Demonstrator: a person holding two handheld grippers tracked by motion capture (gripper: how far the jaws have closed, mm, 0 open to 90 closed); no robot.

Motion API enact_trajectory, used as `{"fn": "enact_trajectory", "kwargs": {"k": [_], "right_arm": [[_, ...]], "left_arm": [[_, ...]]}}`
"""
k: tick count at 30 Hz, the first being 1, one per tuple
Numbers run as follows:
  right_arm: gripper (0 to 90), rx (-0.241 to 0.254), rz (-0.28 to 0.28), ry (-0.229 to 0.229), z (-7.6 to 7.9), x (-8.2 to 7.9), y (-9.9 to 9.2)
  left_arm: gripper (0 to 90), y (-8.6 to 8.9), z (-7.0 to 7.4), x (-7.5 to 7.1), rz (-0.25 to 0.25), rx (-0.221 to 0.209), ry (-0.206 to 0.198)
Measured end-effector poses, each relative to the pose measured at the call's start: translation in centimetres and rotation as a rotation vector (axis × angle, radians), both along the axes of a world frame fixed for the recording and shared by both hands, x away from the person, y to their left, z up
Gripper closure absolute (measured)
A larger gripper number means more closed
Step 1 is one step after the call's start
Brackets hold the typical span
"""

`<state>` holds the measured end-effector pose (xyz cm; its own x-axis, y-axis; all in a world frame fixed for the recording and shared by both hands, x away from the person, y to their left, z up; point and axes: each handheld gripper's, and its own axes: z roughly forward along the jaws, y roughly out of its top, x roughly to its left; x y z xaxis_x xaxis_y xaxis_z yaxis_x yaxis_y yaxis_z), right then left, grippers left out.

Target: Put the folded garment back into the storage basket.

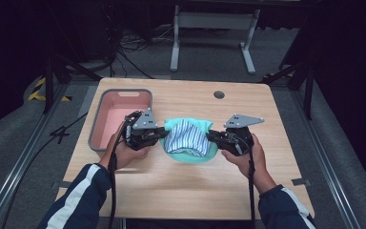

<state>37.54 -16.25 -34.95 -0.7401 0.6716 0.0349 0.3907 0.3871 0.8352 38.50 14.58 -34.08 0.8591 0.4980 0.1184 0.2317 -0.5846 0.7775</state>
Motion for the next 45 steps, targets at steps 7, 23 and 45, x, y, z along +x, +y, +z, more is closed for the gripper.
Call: {"fn": "enact_trajectory", "kwargs": {"k": [7, 23, 45], "right_arm": [[83.1, -0.011, 0.031, -0.029, 0.9, 0.4, 1.9], [83.0, 0.006, 0.099, -0.055, 2.7, 1.8, 6.7], [83.0, 0.022, 0.153, -0.071, 3.8, 3.1, 11.4]], "left_arm": [[83.2, 2.0, 0.8, -0.2, 0.035, -0.006, -0.020], [83.2, 6.6, 2.2, -0.8, 0.128, -0.020, -0.055], [83.2, 10.8, 3.0, -1.3, 0.222, -0.022, -0.079]]}}
